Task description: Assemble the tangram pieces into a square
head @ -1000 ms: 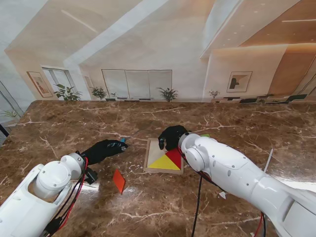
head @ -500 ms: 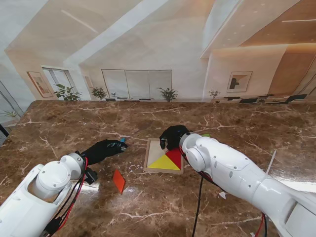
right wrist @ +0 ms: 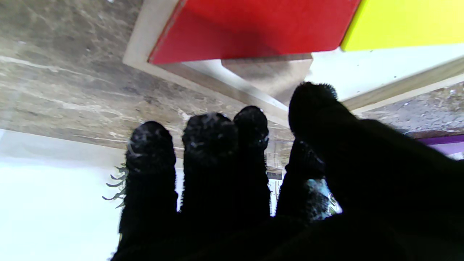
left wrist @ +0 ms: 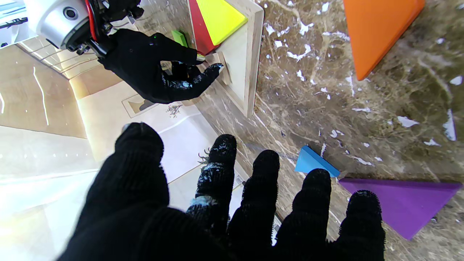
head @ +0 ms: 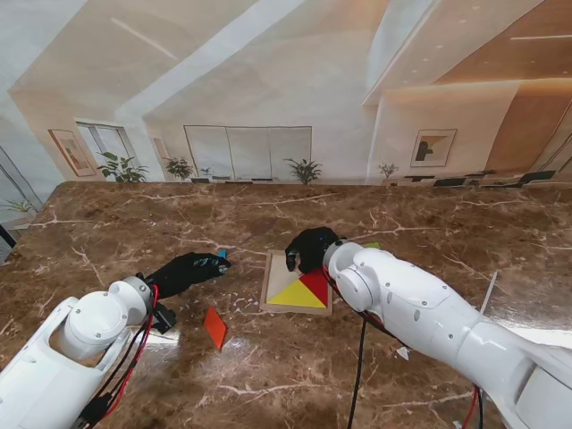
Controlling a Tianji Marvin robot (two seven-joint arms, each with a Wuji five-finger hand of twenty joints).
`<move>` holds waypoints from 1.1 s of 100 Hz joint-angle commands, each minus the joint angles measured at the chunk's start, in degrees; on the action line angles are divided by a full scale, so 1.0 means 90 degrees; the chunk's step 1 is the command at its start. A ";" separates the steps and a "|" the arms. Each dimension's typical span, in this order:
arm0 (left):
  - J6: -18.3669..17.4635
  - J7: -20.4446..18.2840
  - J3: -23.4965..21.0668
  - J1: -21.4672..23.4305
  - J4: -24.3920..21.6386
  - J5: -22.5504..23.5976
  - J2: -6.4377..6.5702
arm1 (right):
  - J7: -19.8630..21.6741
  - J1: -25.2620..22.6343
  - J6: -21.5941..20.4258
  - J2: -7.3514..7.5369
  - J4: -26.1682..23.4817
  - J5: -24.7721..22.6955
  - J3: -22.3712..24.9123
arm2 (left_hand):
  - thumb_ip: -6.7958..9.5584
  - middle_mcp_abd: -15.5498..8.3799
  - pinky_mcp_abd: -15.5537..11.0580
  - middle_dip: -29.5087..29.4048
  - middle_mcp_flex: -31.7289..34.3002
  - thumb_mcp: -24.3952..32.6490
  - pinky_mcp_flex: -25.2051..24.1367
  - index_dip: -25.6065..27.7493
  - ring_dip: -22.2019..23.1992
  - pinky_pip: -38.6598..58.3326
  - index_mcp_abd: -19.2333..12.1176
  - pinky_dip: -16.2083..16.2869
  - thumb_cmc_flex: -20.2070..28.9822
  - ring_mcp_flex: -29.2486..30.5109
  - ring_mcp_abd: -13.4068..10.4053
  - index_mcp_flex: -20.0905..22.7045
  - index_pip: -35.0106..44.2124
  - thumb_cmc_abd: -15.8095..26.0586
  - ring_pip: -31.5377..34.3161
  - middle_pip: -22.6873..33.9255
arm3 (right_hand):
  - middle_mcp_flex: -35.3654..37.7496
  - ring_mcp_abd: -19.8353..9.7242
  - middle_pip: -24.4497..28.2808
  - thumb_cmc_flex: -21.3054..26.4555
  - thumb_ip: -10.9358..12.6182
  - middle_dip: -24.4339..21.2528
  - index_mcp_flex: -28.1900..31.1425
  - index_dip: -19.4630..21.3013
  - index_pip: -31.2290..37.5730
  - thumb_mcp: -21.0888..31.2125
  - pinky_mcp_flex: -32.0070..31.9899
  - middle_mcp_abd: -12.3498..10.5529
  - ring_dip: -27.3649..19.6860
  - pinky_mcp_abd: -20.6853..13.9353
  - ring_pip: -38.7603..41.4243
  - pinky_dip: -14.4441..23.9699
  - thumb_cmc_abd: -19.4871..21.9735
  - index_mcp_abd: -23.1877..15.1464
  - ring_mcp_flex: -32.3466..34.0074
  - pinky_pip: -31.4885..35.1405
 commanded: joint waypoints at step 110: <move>-0.0010 0.0016 -0.0013 0.0048 0.0007 0.0016 0.0005 | 0.0348 -0.0035 0.0495 0.0209 -0.0402 -0.0674 -0.0176 | 0.0099 0.0055 0.0082 0.0009 0.0122 -0.0127 0.0029 -0.0191 0.0043 -0.0090 0.0003 0.0042 0.0040 0.0135 0.0032 0.0086 -0.0045 0.0240 0.0030 0.0057 | -0.0551 -0.0304 0.0113 0.0090 0.0018 0.0095 -0.0563 0.0560 -0.0538 0.0153 -0.0181 -0.0104 0.0112 -0.0168 0.0407 0.0093 0.0289 -0.0113 -0.0024 0.0332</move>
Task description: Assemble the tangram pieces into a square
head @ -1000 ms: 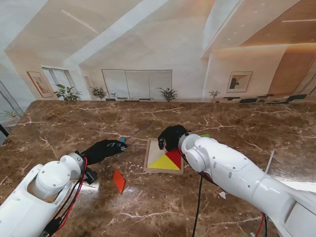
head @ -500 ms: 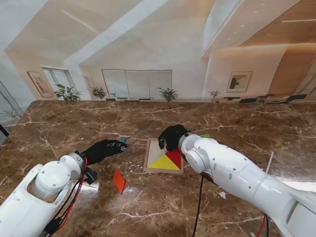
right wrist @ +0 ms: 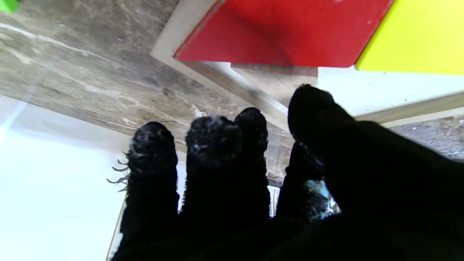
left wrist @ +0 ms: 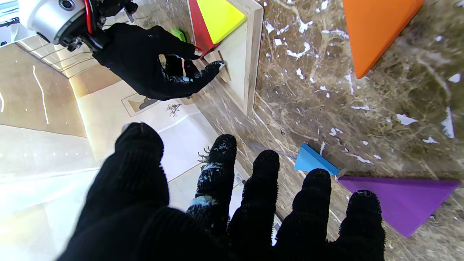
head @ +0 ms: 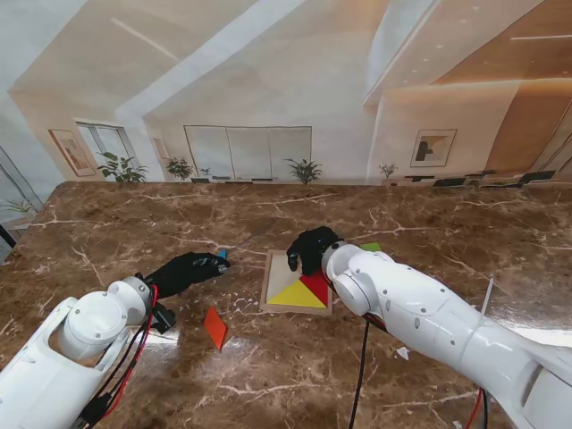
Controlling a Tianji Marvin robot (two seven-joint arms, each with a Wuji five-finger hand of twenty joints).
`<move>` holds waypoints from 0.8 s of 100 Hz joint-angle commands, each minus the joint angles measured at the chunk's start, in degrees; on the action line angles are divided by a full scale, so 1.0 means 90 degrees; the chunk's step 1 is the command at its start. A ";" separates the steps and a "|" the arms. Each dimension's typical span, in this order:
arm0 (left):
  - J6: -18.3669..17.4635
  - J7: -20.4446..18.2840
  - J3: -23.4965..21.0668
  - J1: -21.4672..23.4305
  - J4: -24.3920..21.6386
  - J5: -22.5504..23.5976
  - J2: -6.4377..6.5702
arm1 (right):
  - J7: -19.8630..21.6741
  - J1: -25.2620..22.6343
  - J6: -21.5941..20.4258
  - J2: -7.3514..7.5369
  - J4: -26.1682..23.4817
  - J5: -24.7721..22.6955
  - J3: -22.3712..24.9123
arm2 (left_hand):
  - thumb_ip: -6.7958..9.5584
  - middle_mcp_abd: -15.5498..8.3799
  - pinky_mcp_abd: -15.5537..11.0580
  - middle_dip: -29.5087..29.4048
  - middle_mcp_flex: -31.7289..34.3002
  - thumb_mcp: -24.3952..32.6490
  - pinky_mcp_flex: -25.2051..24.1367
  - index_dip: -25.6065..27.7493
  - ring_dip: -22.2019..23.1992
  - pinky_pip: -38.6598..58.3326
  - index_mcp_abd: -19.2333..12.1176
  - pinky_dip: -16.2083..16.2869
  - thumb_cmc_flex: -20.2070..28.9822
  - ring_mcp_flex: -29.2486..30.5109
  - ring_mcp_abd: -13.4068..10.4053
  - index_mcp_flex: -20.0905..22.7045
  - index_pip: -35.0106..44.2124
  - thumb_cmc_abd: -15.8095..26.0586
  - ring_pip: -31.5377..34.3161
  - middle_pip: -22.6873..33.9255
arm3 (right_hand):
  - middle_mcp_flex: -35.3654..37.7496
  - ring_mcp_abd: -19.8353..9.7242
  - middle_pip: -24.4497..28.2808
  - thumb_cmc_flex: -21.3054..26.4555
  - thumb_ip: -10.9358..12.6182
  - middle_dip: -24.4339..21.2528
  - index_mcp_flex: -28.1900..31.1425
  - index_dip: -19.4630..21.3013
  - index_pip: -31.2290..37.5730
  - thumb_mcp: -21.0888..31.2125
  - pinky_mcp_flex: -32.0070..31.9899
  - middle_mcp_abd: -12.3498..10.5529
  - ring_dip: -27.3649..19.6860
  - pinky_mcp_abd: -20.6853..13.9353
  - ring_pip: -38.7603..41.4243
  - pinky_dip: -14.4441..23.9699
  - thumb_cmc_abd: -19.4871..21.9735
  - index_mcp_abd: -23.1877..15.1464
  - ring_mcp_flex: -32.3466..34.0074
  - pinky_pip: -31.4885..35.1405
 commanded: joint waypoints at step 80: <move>0.0010 -0.0014 -0.0010 0.0041 0.0002 0.0018 0.0008 | 0.0347 -0.0195 0.0206 0.0146 -0.0241 -0.0099 0.0217 | 0.0097 0.0080 0.0081 0.0007 0.0148 -0.0119 0.0029 -0.0199 0.0048 -0.0090 0.0022 0.0037 0.0044 0.0157 0.0041 0.0111 -0.0063 0.0239 0.0036 0.0054 | -0.0087 -0.0068 0.0122 0.0095 0.0009 0.0068 -0.0081 0.0295 -0.0102 0.0173 -0.0068 -0.0057 0.0068 -0.0010 0.0324 0.0092 0.0156 -0.0023 0.0010 0.0330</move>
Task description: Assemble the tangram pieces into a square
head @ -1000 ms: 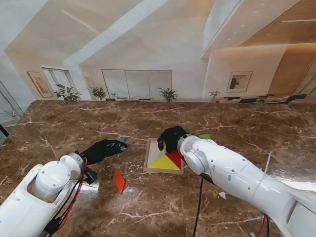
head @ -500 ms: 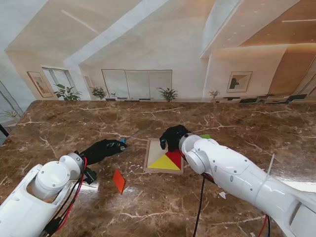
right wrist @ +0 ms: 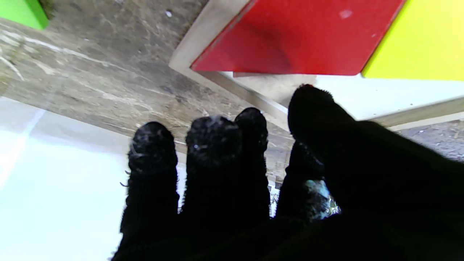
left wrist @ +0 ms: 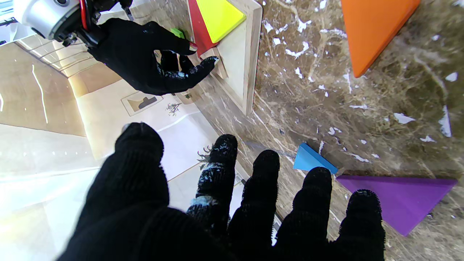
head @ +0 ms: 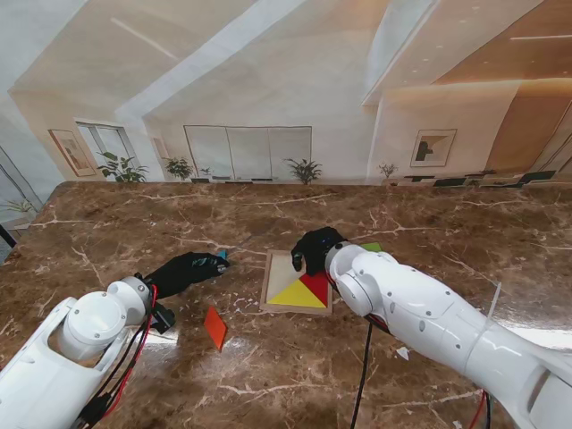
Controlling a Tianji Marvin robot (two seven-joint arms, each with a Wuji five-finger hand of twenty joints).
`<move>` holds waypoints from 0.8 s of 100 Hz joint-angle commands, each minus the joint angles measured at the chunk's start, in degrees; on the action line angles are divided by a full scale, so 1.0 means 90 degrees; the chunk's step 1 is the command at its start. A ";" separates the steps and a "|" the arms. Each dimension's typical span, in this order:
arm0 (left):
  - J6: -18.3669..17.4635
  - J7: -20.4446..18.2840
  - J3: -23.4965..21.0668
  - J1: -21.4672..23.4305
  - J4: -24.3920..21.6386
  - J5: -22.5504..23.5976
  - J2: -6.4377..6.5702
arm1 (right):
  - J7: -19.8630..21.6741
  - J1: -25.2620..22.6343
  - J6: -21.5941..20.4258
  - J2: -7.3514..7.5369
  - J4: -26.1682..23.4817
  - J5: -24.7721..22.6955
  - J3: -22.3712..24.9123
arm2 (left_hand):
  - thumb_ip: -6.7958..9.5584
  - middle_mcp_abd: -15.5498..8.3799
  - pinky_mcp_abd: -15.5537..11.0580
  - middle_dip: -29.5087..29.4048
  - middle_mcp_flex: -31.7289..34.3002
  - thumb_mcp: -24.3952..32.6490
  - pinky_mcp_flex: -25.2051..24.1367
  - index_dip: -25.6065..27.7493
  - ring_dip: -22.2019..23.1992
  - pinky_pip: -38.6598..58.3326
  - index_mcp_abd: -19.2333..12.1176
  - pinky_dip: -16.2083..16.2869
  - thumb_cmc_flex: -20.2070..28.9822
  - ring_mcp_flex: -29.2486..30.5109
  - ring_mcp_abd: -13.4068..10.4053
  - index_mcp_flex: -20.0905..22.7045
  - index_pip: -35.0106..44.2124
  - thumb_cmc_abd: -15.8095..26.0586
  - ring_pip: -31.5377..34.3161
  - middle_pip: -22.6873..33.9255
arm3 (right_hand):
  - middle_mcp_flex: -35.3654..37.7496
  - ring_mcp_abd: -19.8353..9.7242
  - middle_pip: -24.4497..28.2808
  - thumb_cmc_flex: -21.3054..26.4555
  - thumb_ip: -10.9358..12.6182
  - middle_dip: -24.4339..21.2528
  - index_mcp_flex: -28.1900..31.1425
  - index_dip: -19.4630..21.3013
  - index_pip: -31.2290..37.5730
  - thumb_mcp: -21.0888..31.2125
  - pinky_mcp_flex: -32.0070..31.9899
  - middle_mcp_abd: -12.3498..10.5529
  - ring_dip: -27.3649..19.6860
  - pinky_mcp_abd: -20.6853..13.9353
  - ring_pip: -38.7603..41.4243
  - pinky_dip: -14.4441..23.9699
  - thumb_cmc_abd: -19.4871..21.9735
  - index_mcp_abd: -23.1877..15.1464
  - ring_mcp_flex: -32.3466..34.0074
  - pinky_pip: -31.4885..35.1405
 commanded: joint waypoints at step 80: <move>-0.0010 0.0004 0.0019 0.0029 -0.0001 0.0011 0.0005 | -0.0172 -0.0300 -0.0383 -0.0066 -0.0092 0.0433 0.0738 | 0.0096 0.0068 0.0077 0.0006 0.0145 -0.0118 -0.0001 -0.0198 0.0046 -0.0088 -0.0019 0.0036 0.0045 0.0047 0.0004 0.0112 -0.0061 0.0236 0.0033 0.0055 | -0.0077 -0.0004 0.0079 -0.0573 0.0193 -0.0021 0.0044 -0.0183 0.0154 0.0165 -0.0107 0.0006 0.0078 0.0108 0.0312 0.0122 -0.0178 -0.0136 -0.0021 0.0281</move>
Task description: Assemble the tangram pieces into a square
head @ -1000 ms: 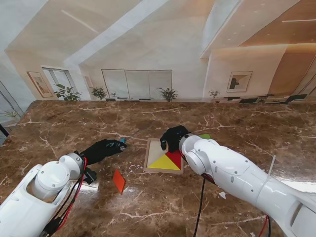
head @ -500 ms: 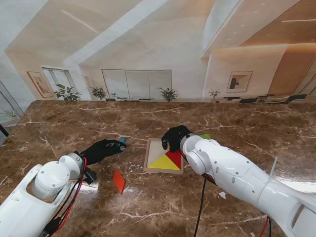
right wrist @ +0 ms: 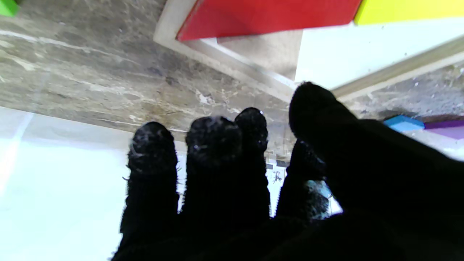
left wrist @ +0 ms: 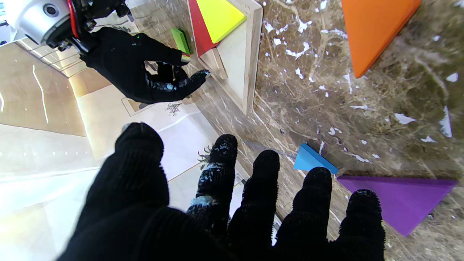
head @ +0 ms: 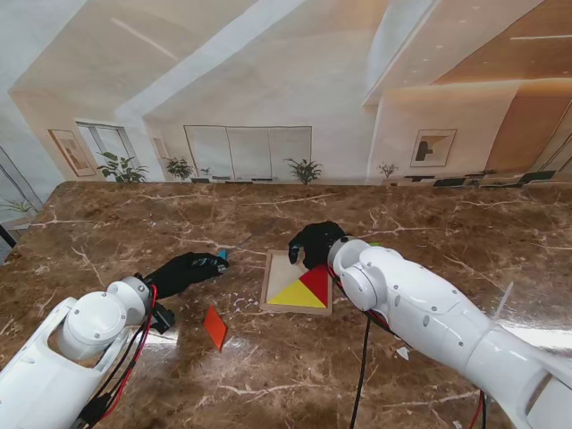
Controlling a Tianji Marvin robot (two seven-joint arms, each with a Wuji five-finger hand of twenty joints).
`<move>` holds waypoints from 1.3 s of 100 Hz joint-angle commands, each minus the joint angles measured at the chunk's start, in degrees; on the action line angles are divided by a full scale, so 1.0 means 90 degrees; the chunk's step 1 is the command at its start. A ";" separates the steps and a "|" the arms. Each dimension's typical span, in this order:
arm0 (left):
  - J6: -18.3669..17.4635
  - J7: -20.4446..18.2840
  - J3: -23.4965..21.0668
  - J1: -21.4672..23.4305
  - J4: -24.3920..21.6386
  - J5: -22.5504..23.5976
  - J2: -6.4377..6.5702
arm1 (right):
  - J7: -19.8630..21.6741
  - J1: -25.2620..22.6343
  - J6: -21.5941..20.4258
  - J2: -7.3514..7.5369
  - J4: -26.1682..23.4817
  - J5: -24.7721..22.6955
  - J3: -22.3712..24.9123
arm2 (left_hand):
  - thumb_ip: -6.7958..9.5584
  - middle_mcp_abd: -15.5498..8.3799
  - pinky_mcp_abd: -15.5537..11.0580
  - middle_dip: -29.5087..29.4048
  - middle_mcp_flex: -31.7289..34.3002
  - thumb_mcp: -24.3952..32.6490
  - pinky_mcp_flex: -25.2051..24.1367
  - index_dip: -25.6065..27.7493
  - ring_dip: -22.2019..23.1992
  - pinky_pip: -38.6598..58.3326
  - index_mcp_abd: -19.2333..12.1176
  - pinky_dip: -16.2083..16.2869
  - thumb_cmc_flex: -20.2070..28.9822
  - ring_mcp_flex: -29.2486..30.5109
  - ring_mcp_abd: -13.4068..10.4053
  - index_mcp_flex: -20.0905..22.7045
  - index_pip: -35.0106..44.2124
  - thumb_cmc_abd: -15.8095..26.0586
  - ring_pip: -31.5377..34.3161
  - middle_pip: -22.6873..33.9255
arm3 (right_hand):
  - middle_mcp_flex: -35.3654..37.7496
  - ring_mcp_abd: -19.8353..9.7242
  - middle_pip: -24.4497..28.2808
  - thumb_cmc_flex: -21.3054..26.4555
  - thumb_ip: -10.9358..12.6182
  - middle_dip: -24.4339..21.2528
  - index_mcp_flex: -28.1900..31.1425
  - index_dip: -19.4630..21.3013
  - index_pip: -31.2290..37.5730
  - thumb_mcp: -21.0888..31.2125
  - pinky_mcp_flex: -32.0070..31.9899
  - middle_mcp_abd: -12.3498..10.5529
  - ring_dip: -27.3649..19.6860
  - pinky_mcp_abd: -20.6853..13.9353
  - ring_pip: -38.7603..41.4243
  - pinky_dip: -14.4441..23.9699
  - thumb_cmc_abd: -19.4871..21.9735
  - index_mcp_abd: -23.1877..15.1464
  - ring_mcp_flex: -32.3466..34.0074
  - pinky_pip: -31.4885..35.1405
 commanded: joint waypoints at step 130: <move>-0.0211 -0.0326 0.0011 0.0107 -0.0341 0.0385 0.0133 | 0.0670 -0.1722 0.0130 0.0225 -0.2795 0.0140 0.2578 | 0.0102 -0.0053 0.0065 0.0005 0.0112 -0.0074 -0.0010 -0.0199 0.0026 -0.0088 -0.0097 0.0036 0.0123 -0.0027 -0.0072 -0.0008 -0.0038 0.0201 0.0009 0.0076 | 0.0020 0.0489 -0.1443 -0.1575 0.0938 -0.1857 -0.0083 0.0725 0.0364 -0.0722 -0.0075 0.0159 -0.0446 0.0344 -0.1301 -0.0049 -0.0180 0.1043 -0.0184 -0.0195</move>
